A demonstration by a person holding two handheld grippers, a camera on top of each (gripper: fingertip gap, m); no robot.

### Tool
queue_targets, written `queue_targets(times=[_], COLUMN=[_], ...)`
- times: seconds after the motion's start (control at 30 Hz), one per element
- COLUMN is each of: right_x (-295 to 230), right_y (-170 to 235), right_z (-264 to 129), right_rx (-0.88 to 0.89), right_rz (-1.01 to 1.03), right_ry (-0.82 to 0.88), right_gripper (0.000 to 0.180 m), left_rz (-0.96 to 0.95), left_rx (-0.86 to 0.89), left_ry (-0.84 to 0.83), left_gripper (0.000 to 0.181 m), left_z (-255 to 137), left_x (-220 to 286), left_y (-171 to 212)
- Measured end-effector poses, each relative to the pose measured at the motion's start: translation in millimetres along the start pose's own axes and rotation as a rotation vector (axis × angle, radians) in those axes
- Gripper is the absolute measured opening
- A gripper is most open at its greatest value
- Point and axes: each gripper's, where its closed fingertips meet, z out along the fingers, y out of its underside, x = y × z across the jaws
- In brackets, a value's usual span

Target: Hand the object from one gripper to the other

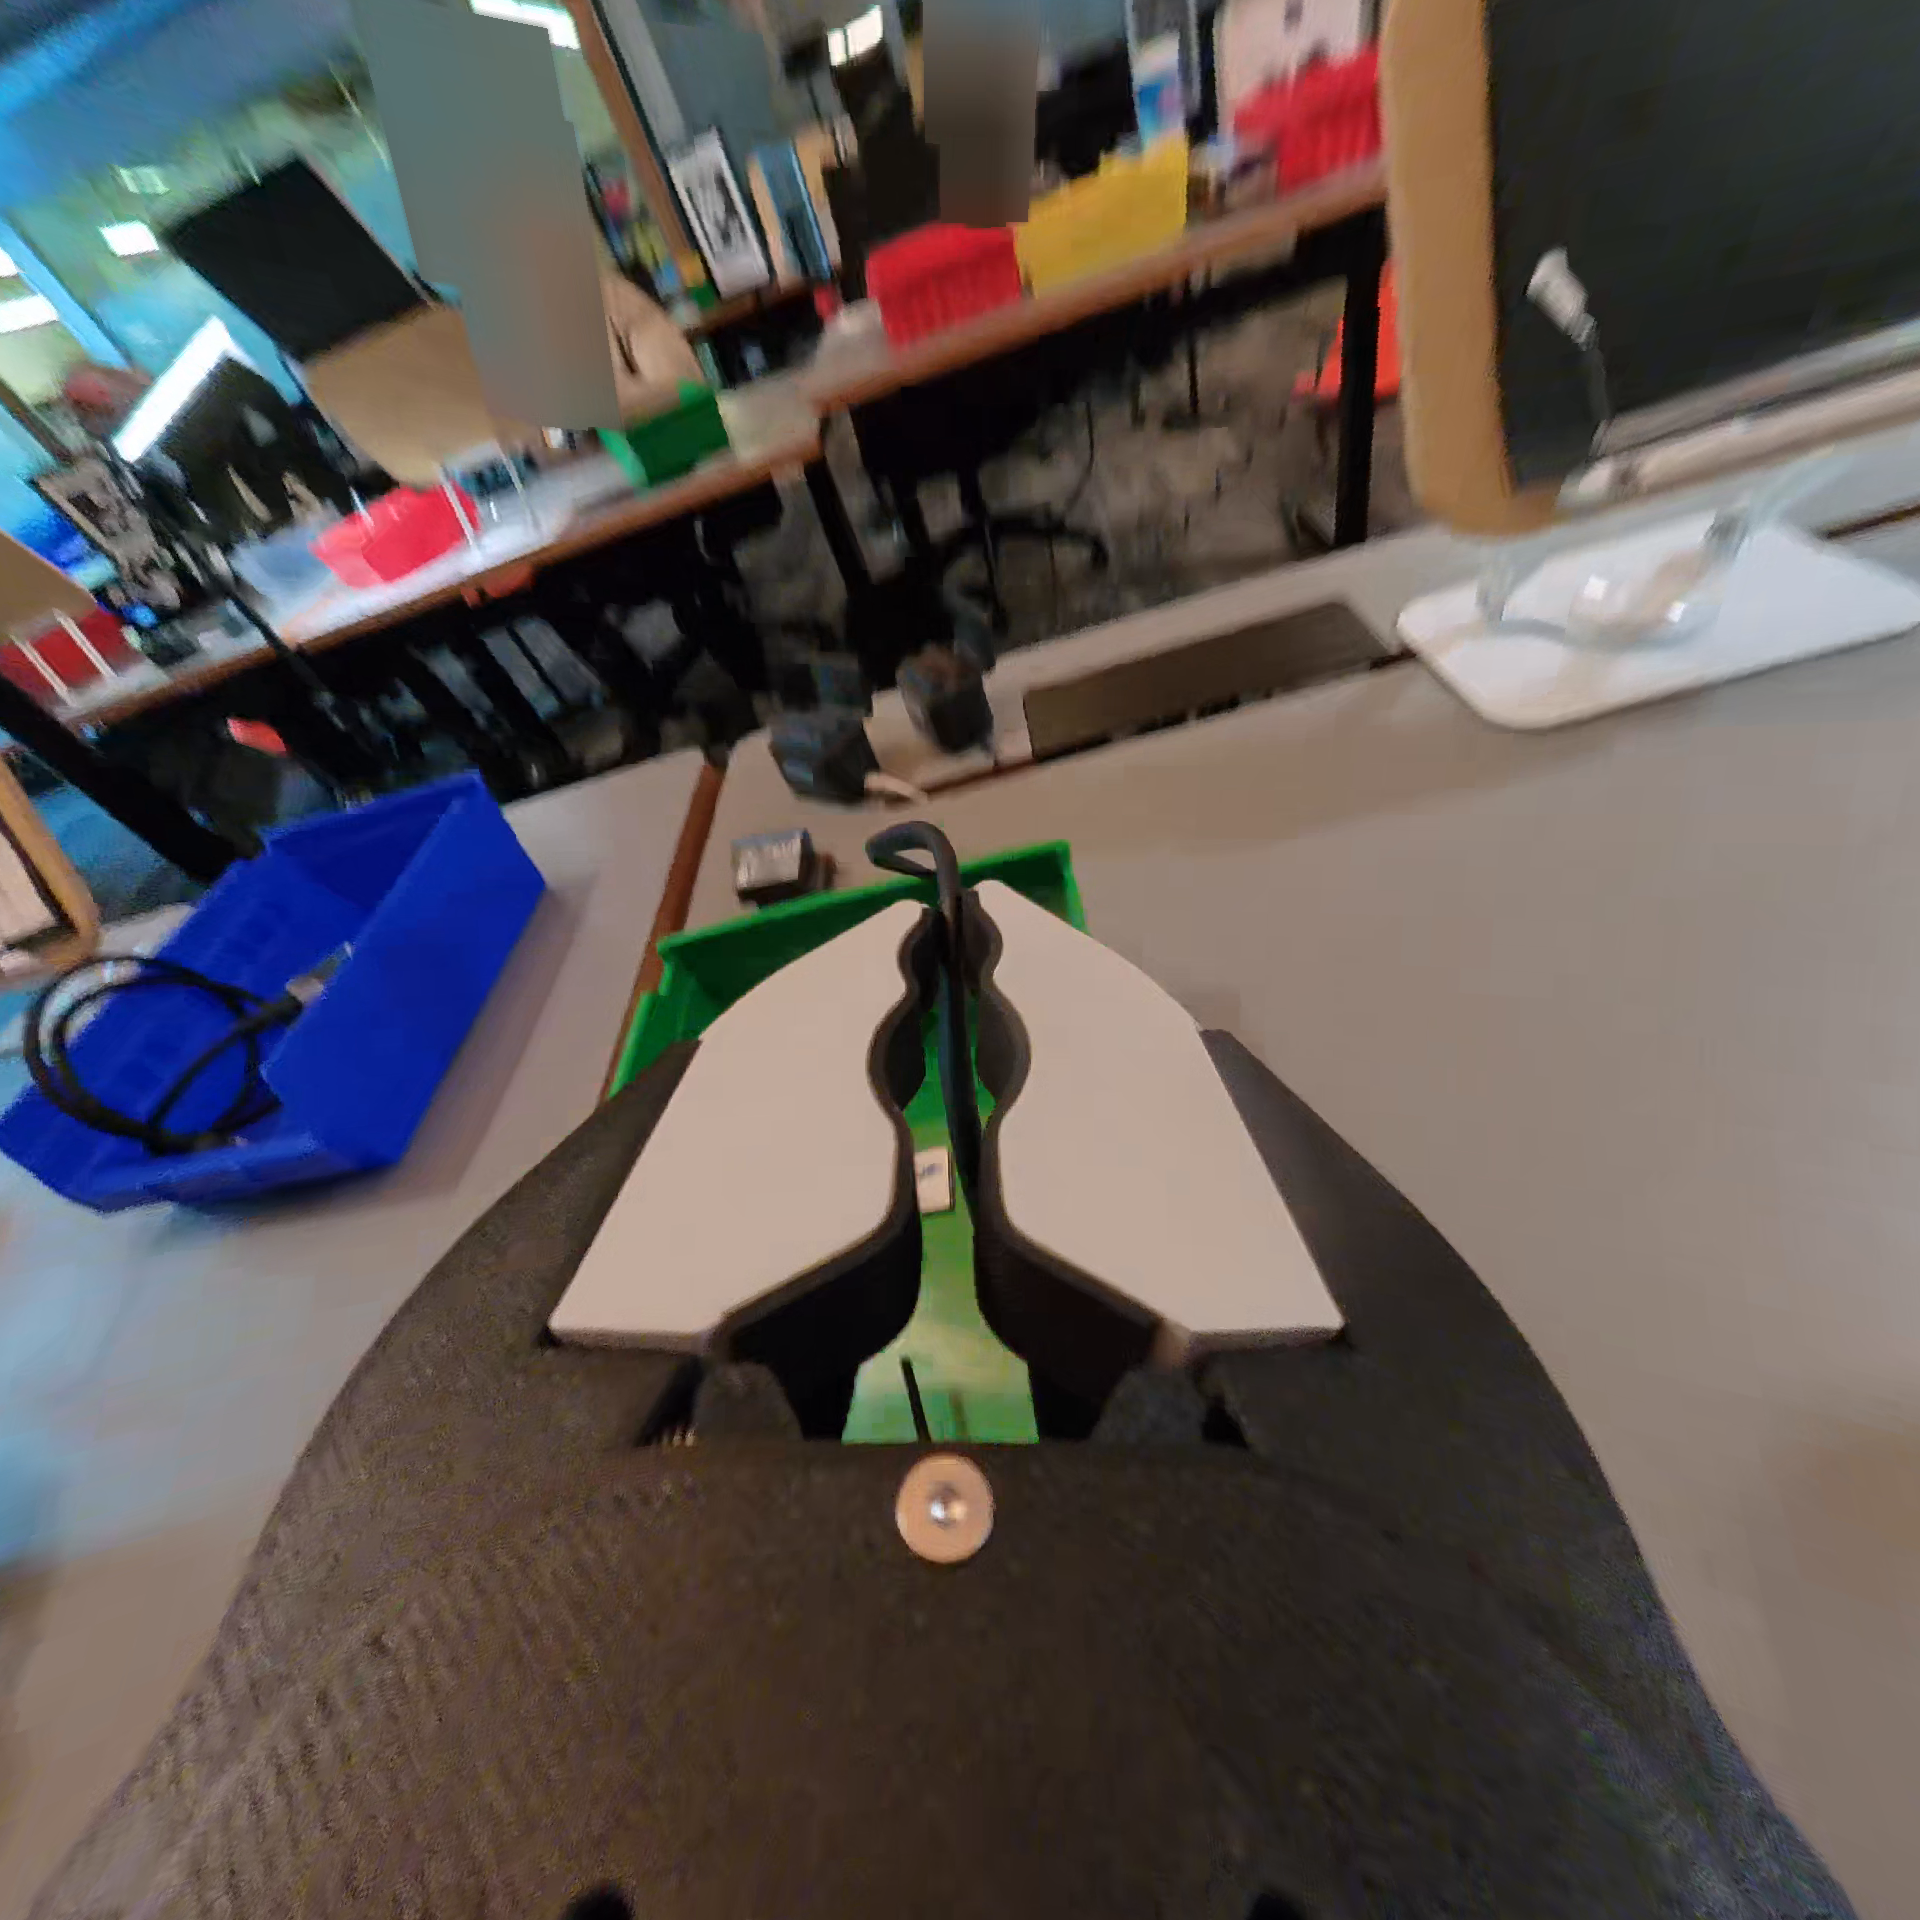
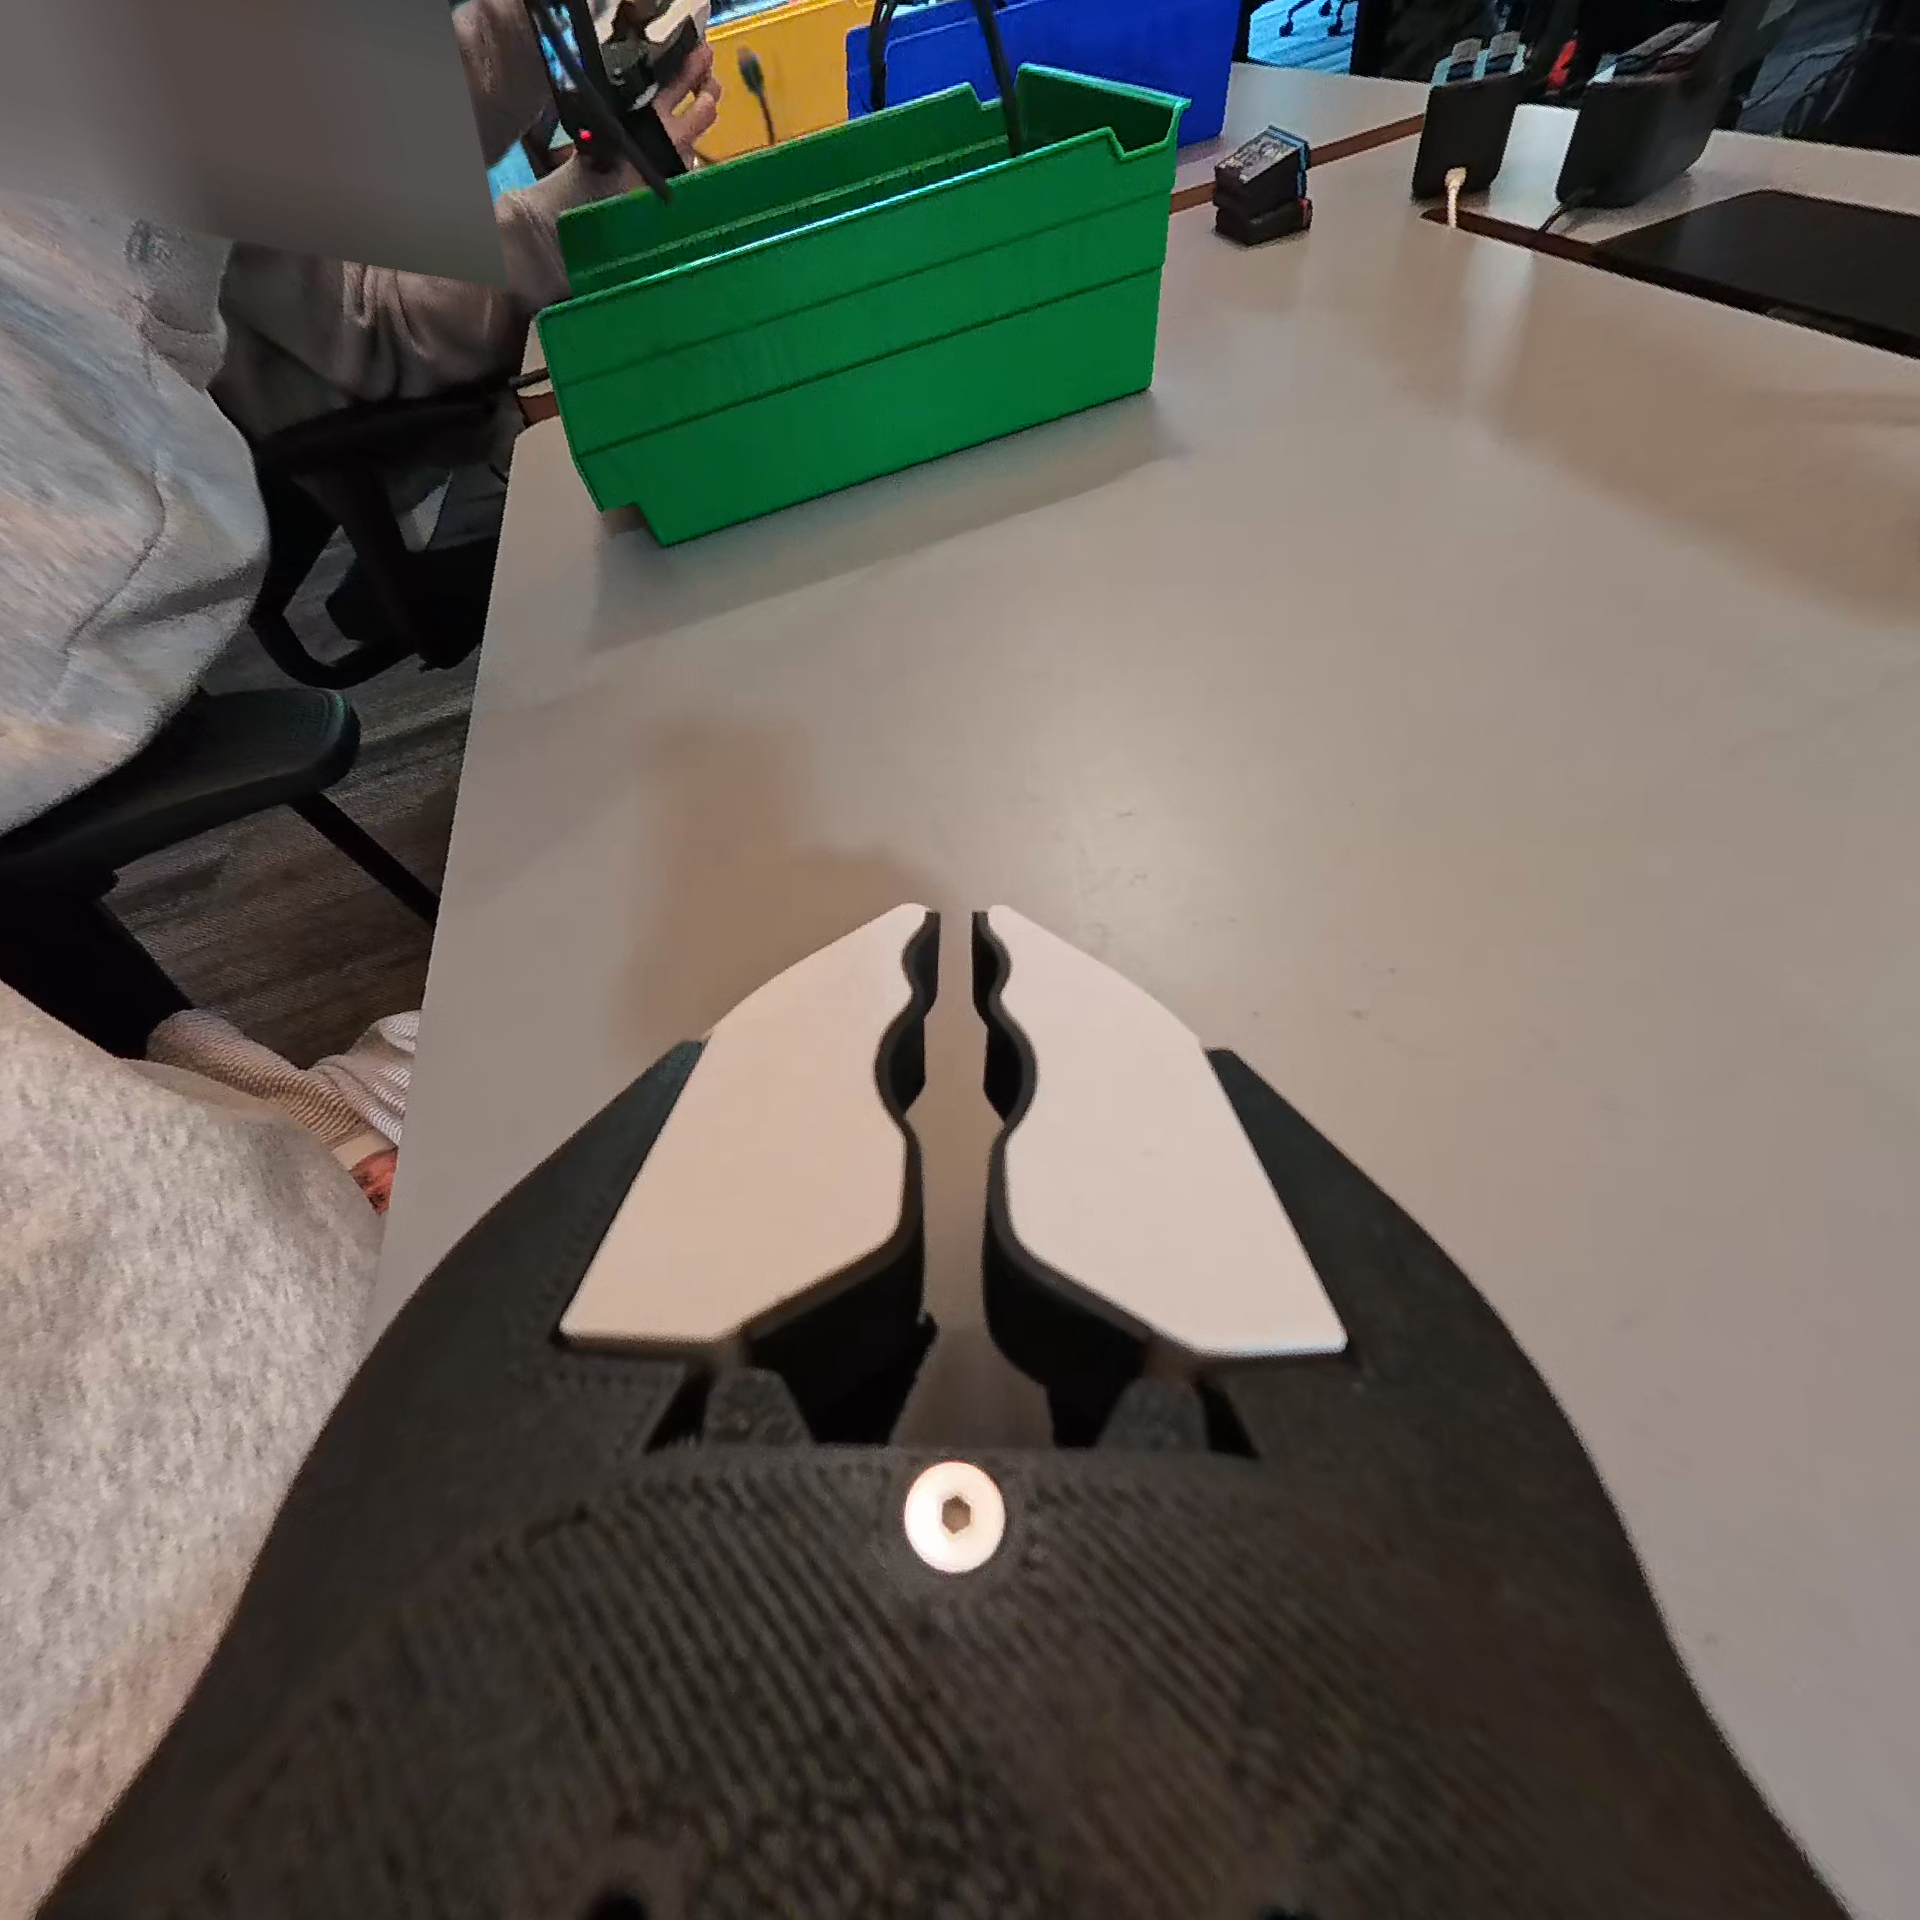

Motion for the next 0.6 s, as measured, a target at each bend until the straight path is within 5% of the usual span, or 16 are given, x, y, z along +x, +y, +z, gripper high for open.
queue_targets(times=[0.03,0.33,0.6], right_x=[0,0,-19], right_y=[0,0,-20], right_z=[0,0,1], right_rx=[0.001,0.000,0.142], right_rz=[0.002,-0.013,-0.029], right_ry=[0.000,0.010,-0.036], right_gripper=[0.006,0.007,0.027], left_rz=[-0.001,0.036,-0.042], left_rx=[0.046,0.428,0.679], left_ry=[0.001,0.105,0.432], left_gripper=[0.005,0.005,0.005], left_z=[-6,-76,-149], left_x=[1,45,109], left_y=[-11,-100,-154])
